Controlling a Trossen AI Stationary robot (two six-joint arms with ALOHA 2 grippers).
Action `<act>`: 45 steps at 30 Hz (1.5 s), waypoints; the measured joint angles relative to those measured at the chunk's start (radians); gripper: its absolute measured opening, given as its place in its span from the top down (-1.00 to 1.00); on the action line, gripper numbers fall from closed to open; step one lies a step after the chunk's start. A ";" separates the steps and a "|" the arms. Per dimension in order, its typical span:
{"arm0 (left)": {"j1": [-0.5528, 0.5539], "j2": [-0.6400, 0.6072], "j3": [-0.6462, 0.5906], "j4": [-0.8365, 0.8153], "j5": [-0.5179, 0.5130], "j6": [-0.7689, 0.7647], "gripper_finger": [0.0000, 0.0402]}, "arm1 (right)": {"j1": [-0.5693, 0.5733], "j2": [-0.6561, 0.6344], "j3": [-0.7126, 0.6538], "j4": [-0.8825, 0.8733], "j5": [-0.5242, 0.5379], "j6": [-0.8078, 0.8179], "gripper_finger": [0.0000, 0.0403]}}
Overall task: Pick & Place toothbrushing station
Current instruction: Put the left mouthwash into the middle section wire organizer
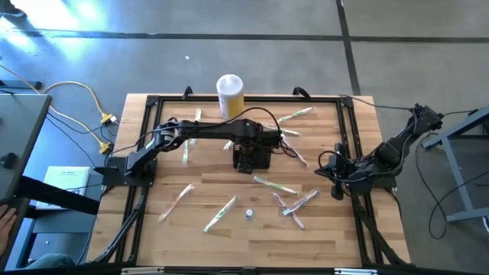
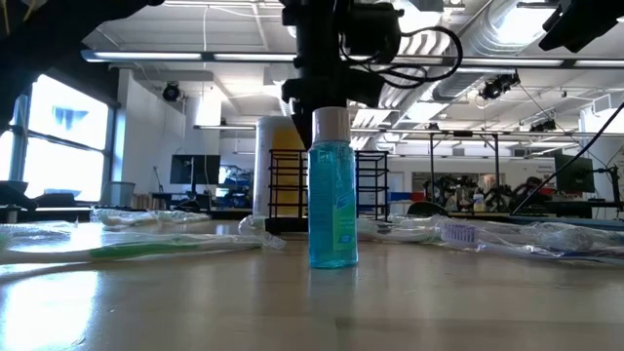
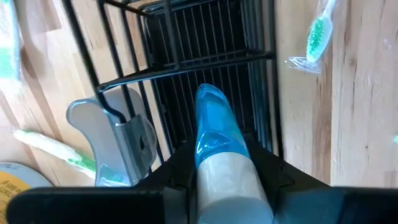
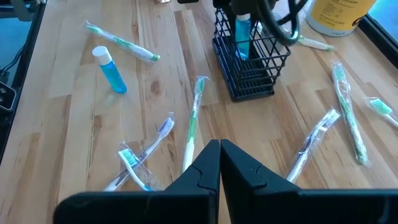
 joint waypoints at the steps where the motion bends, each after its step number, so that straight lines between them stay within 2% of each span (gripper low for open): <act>1: 0.005 0.006 0.000 -0.002 0.001 0.000 0.59 | 0.000 0.000 0.000 0.000 0.000 0.000 0.98; 12: 0.009 0.057 0.000 0.012 0.005 0.002 0.59 | 0.000 0.000 0.000 -0.007 0.000 0.003 0.98; 18: 0.010 0.053 0.000 0.014 0.007 -0.004 0.32 | 0.000 0.000 0.000 -0.007 0.000 0.003 0.98; 21: 0.010 0.053 0.002 0.016 0.007 -0.004 0.27 | 0.000 0.000 0.000 -0.006 0.000 0.003 0.98; 45: 0.010 0.057 0.055 0.011 -0.005 0.000 0.31 | 0.000 0.000 0.000 -0.002 0.000 0.004 0.98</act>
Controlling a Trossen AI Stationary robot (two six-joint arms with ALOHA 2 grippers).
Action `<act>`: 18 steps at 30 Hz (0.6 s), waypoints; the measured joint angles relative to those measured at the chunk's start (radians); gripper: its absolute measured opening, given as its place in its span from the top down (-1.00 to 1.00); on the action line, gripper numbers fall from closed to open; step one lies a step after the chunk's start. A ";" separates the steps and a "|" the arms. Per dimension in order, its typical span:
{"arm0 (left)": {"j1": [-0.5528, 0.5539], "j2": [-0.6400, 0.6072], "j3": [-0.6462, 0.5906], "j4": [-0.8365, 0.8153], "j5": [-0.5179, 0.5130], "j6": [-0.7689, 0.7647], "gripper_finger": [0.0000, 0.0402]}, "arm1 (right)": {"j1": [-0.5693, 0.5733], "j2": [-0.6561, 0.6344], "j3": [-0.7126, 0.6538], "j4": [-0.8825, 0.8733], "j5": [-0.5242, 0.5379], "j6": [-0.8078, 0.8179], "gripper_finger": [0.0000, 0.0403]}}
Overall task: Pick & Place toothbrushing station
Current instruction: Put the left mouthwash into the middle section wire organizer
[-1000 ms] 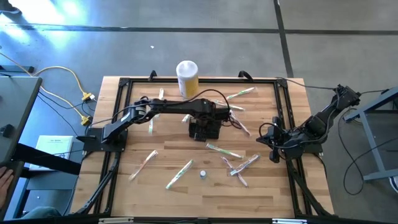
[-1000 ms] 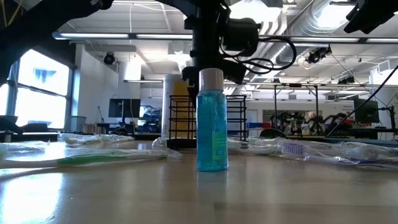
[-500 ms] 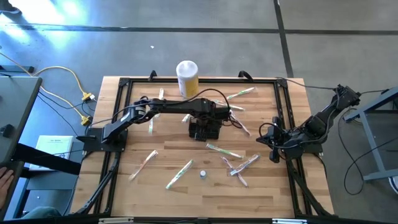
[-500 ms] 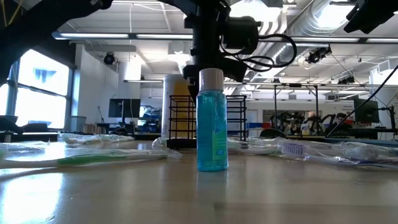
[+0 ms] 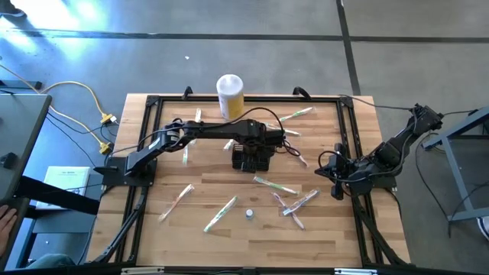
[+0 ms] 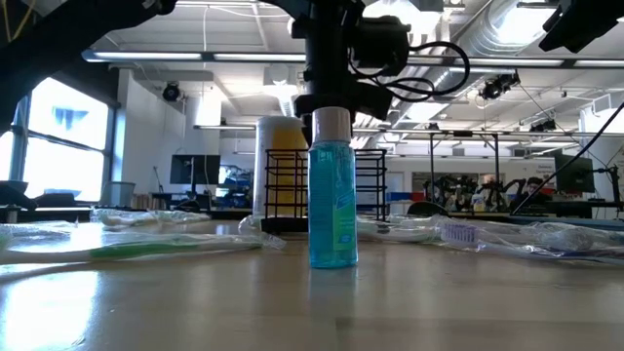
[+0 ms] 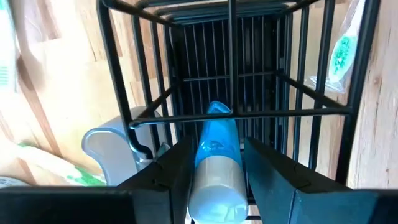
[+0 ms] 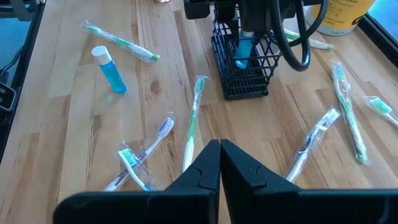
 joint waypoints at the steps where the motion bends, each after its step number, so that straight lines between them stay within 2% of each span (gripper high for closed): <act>1: 0.000 0.000 0.000 0.001 0.000 0.000 0.31 | 0.000 0.000 0.000 0.000 0.000 0.000 0.98; 18: 0.000 0.000 0.000 0.002 0.000 -0.024 0.26 | 0.000 0.000 0.000 -0.005 0.000 -0.003 0.98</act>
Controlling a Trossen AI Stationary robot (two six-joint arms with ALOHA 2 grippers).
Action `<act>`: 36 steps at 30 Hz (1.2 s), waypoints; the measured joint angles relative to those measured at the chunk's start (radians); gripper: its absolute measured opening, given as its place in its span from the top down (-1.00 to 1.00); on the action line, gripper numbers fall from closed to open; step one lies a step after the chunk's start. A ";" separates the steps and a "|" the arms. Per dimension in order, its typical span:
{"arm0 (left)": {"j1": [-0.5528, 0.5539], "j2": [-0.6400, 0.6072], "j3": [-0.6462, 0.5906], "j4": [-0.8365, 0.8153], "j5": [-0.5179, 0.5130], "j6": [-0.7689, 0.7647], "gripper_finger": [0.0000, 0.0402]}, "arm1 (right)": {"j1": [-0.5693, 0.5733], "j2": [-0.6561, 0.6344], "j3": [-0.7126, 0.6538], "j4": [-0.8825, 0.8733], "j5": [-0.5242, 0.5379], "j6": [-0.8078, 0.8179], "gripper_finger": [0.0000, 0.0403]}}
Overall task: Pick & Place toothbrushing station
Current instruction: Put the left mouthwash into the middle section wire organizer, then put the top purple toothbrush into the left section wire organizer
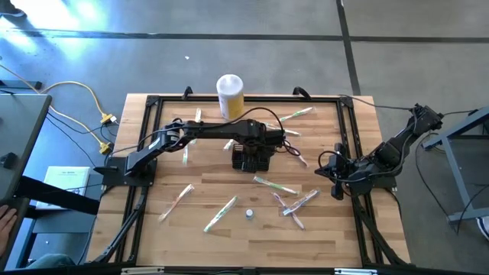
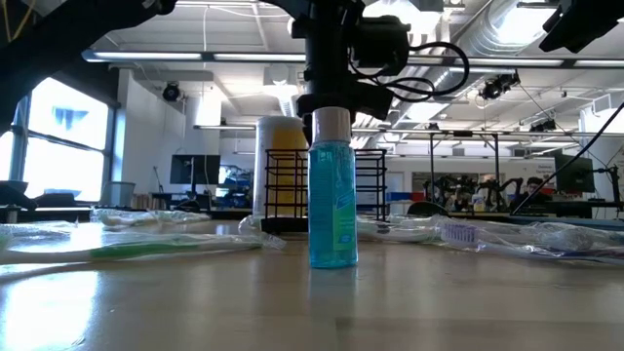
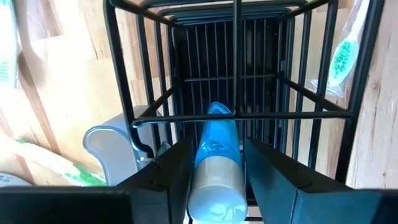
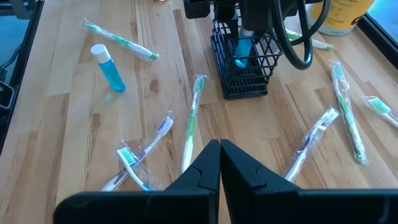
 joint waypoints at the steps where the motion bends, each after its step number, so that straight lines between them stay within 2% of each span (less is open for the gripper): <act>1: 0.000 0.000 0.000 0.000 0.000 0.000 0.24 | 0.000 0.000 0.000 0.000 0.000 0.000 0.98; 10: -0.002 -0.004 0.003 0.000 -0.013 -0.008 -0.02 | 0.000 0.000 0.000 0.000 0.000 -0.001 0.98; 28: 0.000 -0.010 0.004 -0.007 -0.023 0.006 0.04 | 0.000 0.000 0.000 0.000 0.000 0.000 0.98; 36: 0.000 -0.011 0.111 -0.062 -0.022 0.031 0.04 | 0.000 0.000 0.000 0.000 0.000 0.000 0.98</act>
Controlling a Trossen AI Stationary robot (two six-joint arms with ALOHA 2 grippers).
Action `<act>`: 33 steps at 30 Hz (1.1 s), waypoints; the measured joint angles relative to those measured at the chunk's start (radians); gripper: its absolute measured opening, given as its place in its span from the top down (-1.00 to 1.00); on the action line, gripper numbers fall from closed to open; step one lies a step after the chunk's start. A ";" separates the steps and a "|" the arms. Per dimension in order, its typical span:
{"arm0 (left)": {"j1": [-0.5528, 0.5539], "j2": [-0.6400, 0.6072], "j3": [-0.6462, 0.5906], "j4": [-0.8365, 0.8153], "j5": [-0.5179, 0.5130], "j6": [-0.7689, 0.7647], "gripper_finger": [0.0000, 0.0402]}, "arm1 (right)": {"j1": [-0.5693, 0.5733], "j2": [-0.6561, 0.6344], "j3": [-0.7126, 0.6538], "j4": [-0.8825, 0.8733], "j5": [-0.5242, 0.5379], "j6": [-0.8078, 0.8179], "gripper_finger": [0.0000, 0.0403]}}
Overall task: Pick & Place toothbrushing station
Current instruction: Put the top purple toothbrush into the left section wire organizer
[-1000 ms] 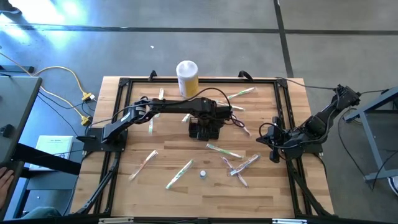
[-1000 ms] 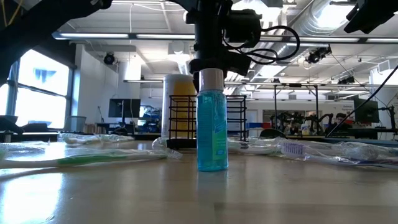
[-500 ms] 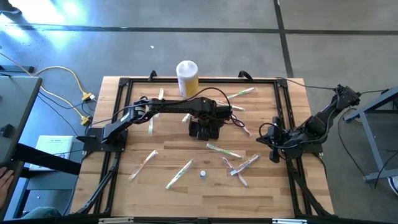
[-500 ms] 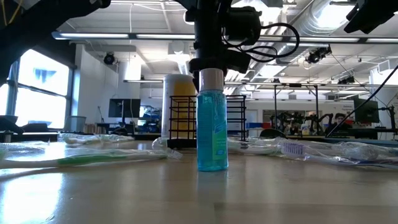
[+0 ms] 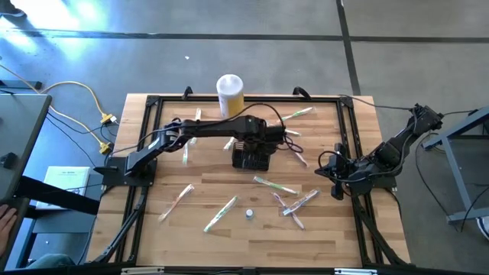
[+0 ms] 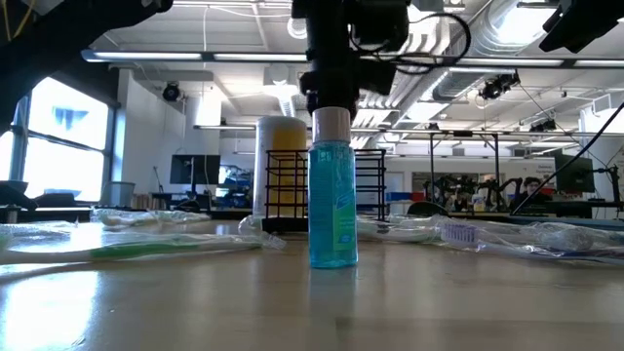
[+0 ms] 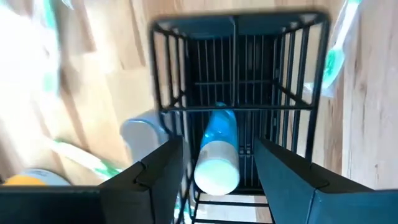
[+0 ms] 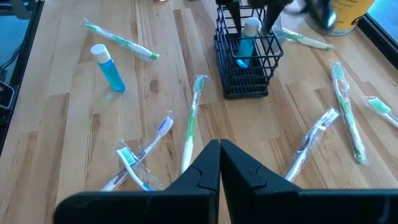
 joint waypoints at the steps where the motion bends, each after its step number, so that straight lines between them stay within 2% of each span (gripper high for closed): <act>1: 0.000 0.000 0.018 0.002 0.000 0.000 0.04 | 0.000 0.000 0.000 0.000 0.000 0.000 0.98; 6: 0.000 -0.001 0.098 -0.007 0.001 0.000 0.04 | 0.000 0.000 0.000 0.000 0.000 0.000 0.98; 11: 0.000 -0.029 0.098 -0.001 -0.001 -0.011 0.04 | 0.000 0.000 0.000 0.001 0.000 0.001 0.98; 18: -0.003 -0.085 0.098 -0.135 0.012 -0.157 0.04 | 0.000 0.000 0.000 0.000 0.000 0.001 0.98; 23: -0.020 -0.110 0.098 -0.270 0.053 -0.261 0.04 | 0.000 0.000 0.000 -0.009 0.000 0.001 0.98; 29: -0.063 -0.141 0.094 -0.250 0.166 -0.301 0.04 | -0.016 0.000 0.001 -0.053 0.000 0.039 0.98; 33: -0.108 -0.153 0.093 -0.252 0.176 -0.337 0.04 | -0.066 0.000 0.001 -0.138 -0.030 0.134 0.95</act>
